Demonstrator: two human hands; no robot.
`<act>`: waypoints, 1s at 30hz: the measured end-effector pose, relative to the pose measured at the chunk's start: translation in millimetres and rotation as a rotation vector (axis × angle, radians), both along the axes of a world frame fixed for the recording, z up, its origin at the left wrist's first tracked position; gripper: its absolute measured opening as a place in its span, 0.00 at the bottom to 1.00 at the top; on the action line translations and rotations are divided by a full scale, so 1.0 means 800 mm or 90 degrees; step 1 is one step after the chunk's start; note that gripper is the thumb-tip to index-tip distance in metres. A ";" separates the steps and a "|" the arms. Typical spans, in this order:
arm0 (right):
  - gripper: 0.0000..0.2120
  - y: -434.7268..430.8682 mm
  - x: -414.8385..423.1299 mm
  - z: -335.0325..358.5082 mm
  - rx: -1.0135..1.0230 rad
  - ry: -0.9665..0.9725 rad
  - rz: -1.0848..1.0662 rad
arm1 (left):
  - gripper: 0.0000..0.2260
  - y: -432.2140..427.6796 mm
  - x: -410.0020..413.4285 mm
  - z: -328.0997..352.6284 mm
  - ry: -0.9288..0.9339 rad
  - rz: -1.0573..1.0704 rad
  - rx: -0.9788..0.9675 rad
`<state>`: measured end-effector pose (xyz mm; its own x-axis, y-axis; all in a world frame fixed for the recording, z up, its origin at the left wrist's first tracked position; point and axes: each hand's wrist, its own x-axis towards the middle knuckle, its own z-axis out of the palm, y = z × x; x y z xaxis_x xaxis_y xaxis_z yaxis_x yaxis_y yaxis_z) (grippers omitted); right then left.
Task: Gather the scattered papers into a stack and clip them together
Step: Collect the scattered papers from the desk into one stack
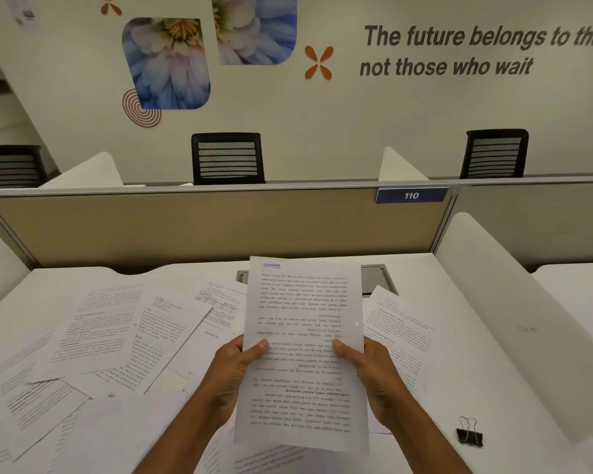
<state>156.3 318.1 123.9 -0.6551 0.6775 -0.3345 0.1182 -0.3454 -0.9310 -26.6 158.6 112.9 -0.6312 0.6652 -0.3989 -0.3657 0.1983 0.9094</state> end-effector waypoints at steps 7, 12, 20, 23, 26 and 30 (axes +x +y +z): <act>0.10 -0.010 0.019 -0.027 -0.013 -0.040 0.023 | 0.12 -0.004 0.000 -0.011 -0.008 0.047 0.000; 0.11 0.016 0.049 -0.089 0.192 -0.274 -0.215 | 0.12 -0.011 -0.010 -0.025 0.000 0.097 -0.015; 0.40 0.088 0.058 -0.149 0.244 -0.645 -0.207 | 0.11 -0.015 -0.020 -0.053 0.011 0.164 -0.045; 0.45 0.098 0.047 -0.161 0.241 -0.721 -0.188 | 0.12 -0.016 -0.022 -0.062 0.009 0.174 -0.064; 0.49 0.098 0.037 -0.166 0.264 -0.788 -0.185 | 0.10 -0.017 -0.022 -0.066 0.020 0.171 -0.075; 0.47 0.100 0.026 -0.168 0.247 -0.776 -0.214 | 0.10 -0.015 -0.024 -0.067 0.027 0.173 -0.085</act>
